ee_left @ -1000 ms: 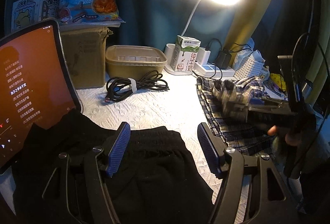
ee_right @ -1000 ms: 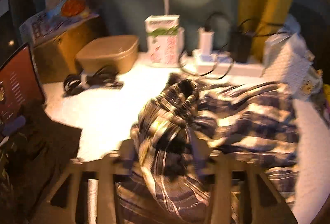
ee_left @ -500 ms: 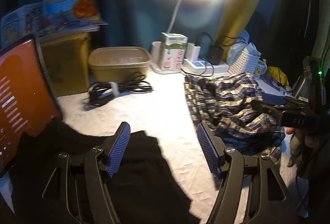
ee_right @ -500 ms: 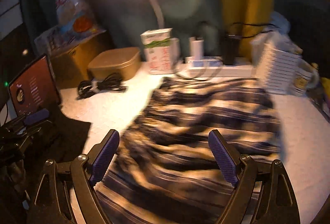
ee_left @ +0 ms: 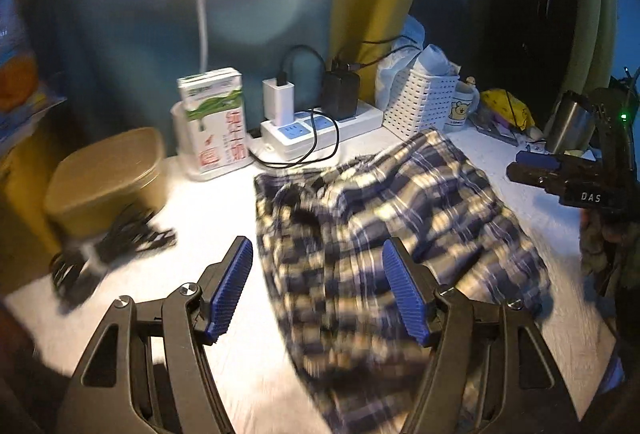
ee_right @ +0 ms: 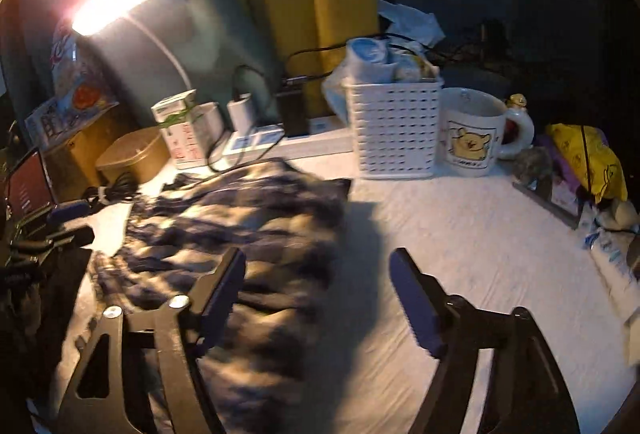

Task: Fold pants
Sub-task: 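Grasp the pants waistband with the left gripper while the right gripper releases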

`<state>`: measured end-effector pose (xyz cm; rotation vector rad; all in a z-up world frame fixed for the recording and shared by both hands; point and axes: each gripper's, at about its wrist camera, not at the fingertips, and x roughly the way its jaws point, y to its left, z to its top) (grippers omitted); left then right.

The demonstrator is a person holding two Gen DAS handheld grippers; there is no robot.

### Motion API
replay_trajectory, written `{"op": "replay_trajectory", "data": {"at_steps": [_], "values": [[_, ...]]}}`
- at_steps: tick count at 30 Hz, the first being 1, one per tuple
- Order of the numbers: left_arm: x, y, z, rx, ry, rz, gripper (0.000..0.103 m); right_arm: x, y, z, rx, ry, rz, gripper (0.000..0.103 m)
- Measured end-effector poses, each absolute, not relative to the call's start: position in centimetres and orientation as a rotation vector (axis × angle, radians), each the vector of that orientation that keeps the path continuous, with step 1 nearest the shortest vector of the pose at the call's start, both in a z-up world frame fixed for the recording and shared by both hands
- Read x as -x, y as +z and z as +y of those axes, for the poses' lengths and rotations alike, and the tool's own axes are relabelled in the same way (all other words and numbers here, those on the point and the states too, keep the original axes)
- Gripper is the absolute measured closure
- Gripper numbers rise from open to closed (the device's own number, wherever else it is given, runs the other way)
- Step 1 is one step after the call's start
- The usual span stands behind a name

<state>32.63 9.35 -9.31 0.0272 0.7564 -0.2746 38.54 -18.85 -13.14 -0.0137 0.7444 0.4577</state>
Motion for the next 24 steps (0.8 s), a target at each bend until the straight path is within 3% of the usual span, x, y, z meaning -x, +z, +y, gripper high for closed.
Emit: {"op": "replay_trajectory", "data": {"at_steps": [5, 6, 7, 8, 16, 18, 19, 20, 24], "values": [[-36.5, -10.5, 8.4, -0.029, -0.316, 0.817, 0.037, -42.0, -13.6, -19.8, -0.001, 0.499, 0.743, 0.049], [-37.1, -10.8, 8.4, -0.023, -0.315, 0.822, 0.042, -42.8, -13.8, -19.7, -0.008, 0.514, 0.745, 0.052], [-37.6, -11.2, 8.3, -0.024, -0.313, 0.822, 0.063, -43.6, -14.0, -19.7, -0.015, 0.525, 0.747, 0.053], [-38.2, -11.7, 8.1, -0.026, -0.315, 0.847, 0.068, -44.6, -14.4, -19.7, -0.028, 0.541, 0.751, 0.053], [-39.3, -12.6, 8.6, -0.018, -0.276, 0.861, 0.084, -48.2, -17.6, -17.2, 0.023, 0.655, 0.812, 0.053], [-39.4, -12.4, 9.1, -0.011, -0.251, 0.845, 0.086, -48.2, -18.1, -16.1, 0.064, 0.685, 0.830, 0.072], [-39.4, -12.3, 9.2, -0.010, -0.238, 0.837, 0.087, -47.9, -18.2, -15.5, 0.093, 0.694, 0.828, 0.074], [-39.4, -12.3, 9.2, -0.012, -0.230, 0.831, 0.087, -47.8, -18.1, -15.0, 0.116, 0.693, 0.818, 0.086], [-39.7, -12.0, 9.5, -0.003, -0.194, 0.804, 0.088, -47.9, -18.0, -13.5, 0.165, 0.653, 0.806, 0.093]]}}
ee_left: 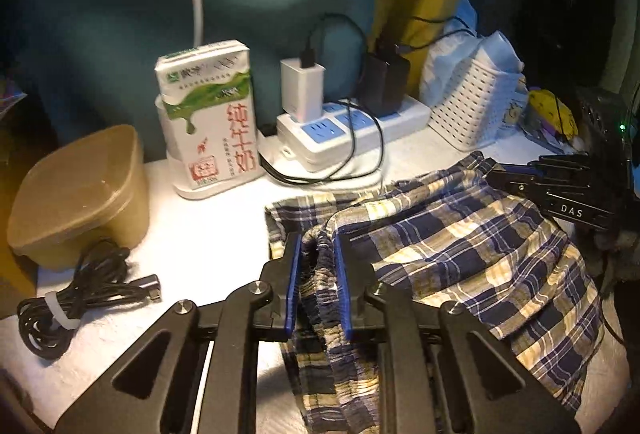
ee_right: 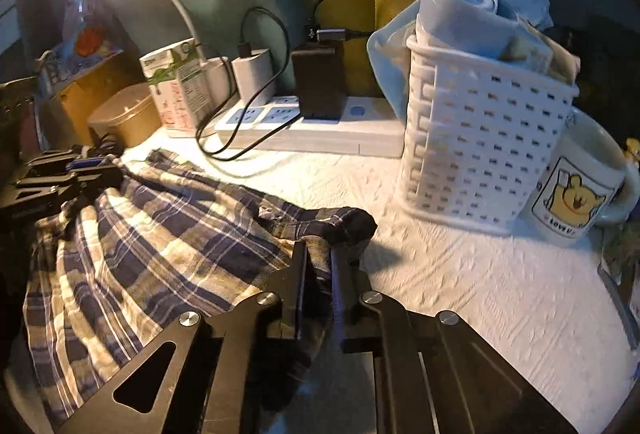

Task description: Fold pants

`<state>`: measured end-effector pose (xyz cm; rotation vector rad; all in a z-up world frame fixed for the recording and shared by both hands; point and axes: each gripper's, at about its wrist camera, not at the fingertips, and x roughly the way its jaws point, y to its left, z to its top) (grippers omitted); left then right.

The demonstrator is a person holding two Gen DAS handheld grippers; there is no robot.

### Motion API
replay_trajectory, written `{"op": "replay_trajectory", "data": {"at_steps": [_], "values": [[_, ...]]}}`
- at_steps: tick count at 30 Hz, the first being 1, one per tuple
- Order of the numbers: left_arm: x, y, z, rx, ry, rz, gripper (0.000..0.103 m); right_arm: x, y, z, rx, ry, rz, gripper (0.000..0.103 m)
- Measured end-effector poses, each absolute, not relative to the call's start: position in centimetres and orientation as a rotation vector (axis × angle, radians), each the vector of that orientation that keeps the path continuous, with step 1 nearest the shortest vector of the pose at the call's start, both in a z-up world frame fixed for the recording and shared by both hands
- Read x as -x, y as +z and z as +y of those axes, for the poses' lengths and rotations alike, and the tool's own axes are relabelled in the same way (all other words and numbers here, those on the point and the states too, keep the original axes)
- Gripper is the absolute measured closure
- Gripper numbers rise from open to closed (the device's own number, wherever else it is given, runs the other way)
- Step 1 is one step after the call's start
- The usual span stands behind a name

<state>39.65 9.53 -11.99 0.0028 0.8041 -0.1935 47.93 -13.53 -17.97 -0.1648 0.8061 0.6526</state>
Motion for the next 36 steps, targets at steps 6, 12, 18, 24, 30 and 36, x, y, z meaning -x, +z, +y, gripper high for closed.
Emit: {"op": "replay_trajectory", "data": {"at_steps": [6, 12, 18, 24, 30, 36], "values": [[-40.7, -11.4, 10.0, 0.042, -0.166, 0.780, 0.088, -49.5, -17.1, -13.6, 0.084, 0.631, 0.814, 0.093], [-42.5, -12.7, 10.2, 0.066, -0.155, 0.810, 0.088, -52.4, -17.4, -14.9, -0.078, 0.630, 0.875, 0.093], [-42.9, -13.8, 10.5, 0.060, -0.111, 0.830, 0.083, -53.5, -18.8, -13.7, 0.008, 0.549, 0.879, 0.093], [-42.3, -11.3, 11.9, 0.138, -0.082, 0.808, 0.060, -53.2, -17.8, -14.0, 0.060, 0.479, 0.822, 0.091], [-38.5, -7.1, 13.2, 0.165, -0.058, 0.710, 0.046, -49.2, -14.3, -15.5, 0.091, 0.495, 0.755, 0.053], [-32.6, -8.2, 11.3, 0.182, -0.114, 0.763, 0.046, -42.2, -13.0, -17.4, 0.121, 0.549, 0.722, 0.024]]}}
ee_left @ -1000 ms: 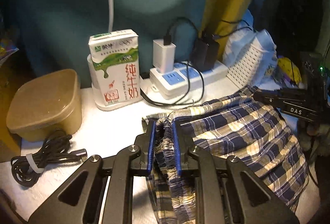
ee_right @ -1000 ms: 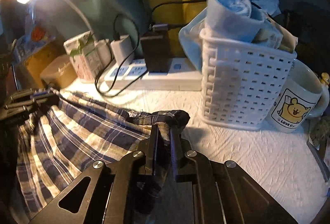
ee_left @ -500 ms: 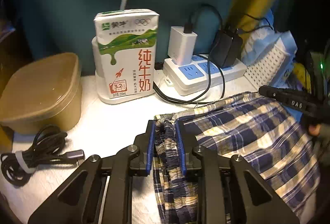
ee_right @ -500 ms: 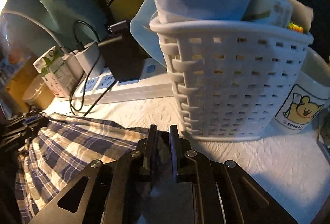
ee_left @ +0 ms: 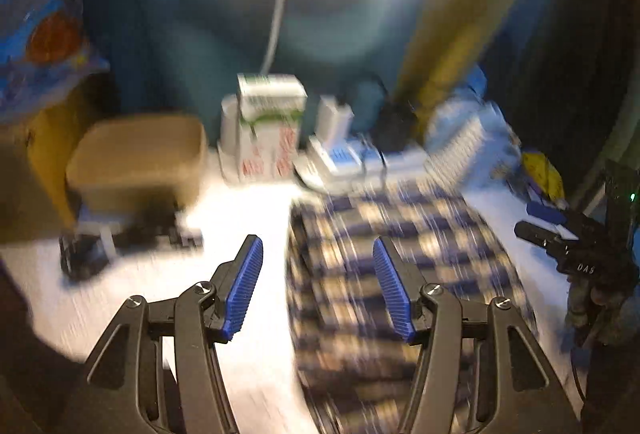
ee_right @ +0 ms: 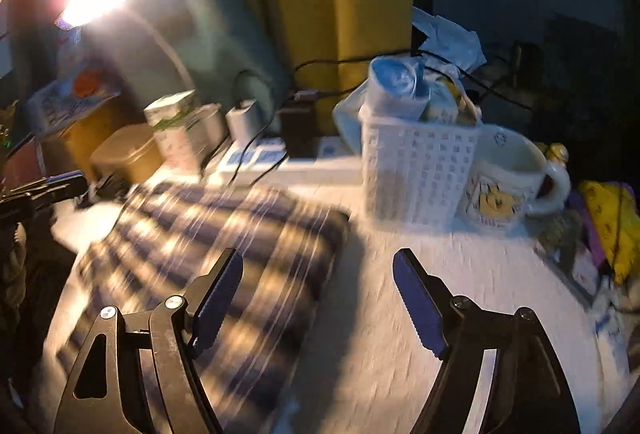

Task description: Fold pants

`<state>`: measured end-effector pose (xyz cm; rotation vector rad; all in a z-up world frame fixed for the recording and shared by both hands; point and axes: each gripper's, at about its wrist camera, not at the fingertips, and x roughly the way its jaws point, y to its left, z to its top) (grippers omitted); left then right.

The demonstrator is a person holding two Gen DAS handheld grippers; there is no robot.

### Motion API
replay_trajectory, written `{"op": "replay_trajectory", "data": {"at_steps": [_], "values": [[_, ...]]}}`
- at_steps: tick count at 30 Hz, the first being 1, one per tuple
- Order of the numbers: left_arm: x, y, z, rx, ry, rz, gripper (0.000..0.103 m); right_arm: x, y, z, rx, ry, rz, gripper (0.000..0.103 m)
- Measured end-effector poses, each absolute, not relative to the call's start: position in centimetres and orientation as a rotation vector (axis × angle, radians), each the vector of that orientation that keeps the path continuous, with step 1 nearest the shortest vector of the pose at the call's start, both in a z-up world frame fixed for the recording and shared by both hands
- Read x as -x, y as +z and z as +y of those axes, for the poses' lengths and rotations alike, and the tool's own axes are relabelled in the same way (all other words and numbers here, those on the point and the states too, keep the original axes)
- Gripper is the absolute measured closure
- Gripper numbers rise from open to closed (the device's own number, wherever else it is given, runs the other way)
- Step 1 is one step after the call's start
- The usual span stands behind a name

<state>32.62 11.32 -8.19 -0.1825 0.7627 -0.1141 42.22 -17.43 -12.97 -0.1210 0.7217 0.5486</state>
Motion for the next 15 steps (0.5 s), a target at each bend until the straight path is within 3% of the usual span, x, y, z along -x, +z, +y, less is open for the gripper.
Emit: {"op": "replay_trajectory", "data": {"at_steps": [6, 13, 15], "values": [[-30.0, -12.3, 10.1, 0.223, -0.139, 0.855, 0.046, -35.2, -15.0, -18.1, 0.152, 0.570, 0.778, 0.024], [-29.9, -12.4, 10.0, 0.217, -0.175, 0.833, 0.047, -30.0, -17.0, -17.0, 0.216, 0.566, 0.819, 0.024], [-30.1, -12.9, 9.7, 0.217, -0.189, 0.852, 0.058, -30.4, -17.9, -16.8, 0.213, 0.535, 0.832, 0.033]]}}
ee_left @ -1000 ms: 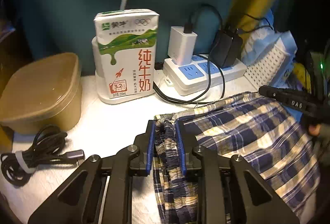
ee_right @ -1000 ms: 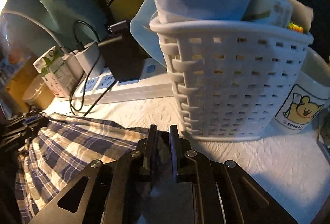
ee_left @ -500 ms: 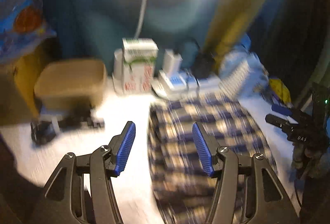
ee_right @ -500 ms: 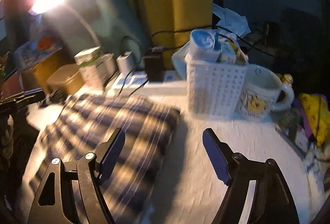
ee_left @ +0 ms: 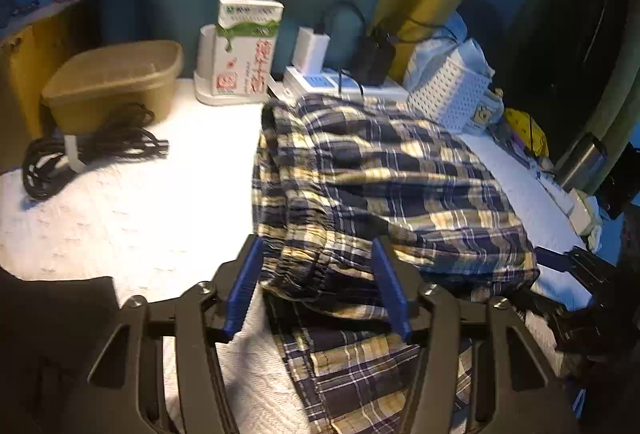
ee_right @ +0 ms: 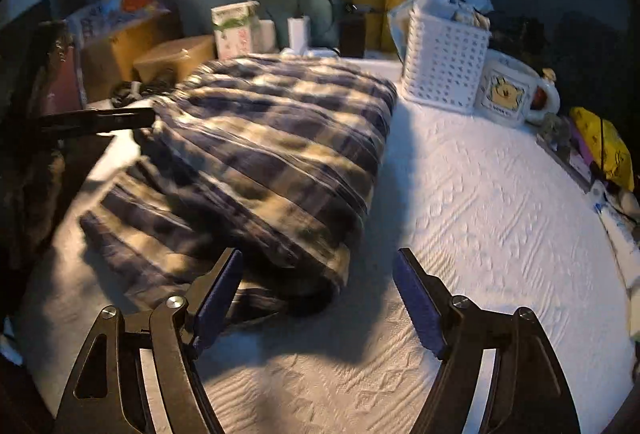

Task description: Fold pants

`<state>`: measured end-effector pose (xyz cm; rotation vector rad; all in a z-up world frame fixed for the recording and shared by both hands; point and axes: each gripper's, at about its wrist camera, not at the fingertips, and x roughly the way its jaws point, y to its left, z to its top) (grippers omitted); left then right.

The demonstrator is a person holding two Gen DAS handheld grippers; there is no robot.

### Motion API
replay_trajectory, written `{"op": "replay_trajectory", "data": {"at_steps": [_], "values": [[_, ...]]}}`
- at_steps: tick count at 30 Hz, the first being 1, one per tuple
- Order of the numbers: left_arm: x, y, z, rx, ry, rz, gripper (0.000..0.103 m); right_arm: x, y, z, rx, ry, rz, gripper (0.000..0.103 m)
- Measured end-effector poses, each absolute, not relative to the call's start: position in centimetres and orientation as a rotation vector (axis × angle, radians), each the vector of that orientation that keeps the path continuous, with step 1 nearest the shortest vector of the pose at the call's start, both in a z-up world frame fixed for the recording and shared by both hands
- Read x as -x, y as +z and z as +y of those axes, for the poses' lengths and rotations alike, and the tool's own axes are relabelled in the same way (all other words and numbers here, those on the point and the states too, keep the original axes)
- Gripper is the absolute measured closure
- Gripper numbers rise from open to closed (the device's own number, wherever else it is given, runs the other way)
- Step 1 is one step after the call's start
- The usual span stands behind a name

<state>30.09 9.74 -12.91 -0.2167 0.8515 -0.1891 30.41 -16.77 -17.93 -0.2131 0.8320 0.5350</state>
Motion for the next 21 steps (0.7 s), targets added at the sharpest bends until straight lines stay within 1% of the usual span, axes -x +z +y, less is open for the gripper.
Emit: {"op": "replay_trajectory", "data": {"at_steps": [1, 2, 3, 4, 6, 8, 9, 15, 21], "values": [[-30.1, -13.2, 9.6, 0.217, -0.189, 0.865, 0.066, -30.8, -18.3, -16.8, 0.194, 0.532, 0.839, 0.039], [-30.0, -13.4, 9.5, 0.216, -0.186, 0.873, 0.074, -31.2, -18.8, -16.8, 0.168, 0.523, 0.855, 0.051], [-29.9, -13.6, 9.5, 0.217, -0.187, 0.874, 0.077, -31.6, -19.1, -16.8, 0.159, 0.519, 0.865, 0.072], [-29.6, -13.7, 9.5, 0.225, -0.188, 0.877, 0.080, -32.0, -19.4, -16.6, 0.157, 0.525, 0.888, 0.079], [-29.2, -13.8, 9.6, 0.239, -0.189, 0.878, 0.080, -31.9, -19.1, -16.8, 0.157, 0.528, 0.869, 0.092], [-28.7, -14.0, 9.6, 0.249, -0.190, 0.887, 0.080, -31.6, -19.1, -16.7, 0.209, 0.526, 0.869, 0.093], [-28.4, -14.1, 9.5, 0.253, -0.188, 0.894, 0.080, -31.5, -19.0, -16.7, 0.217, 0.530, 0.872, 0.096], [-27.5, -13.9, 9.0, 0.252, -0.168, 0.914, 0.079, -30.2, -18.6, -17.6, 0.225, 0.532, 0.884, 0.097], [-26.5, -13.4, 8.5, 0.190, -0.144, 0.910, 0.078, -29.6, -18.8, -18.2, 0.225, 0.510, 0.893, 0.097]]}}
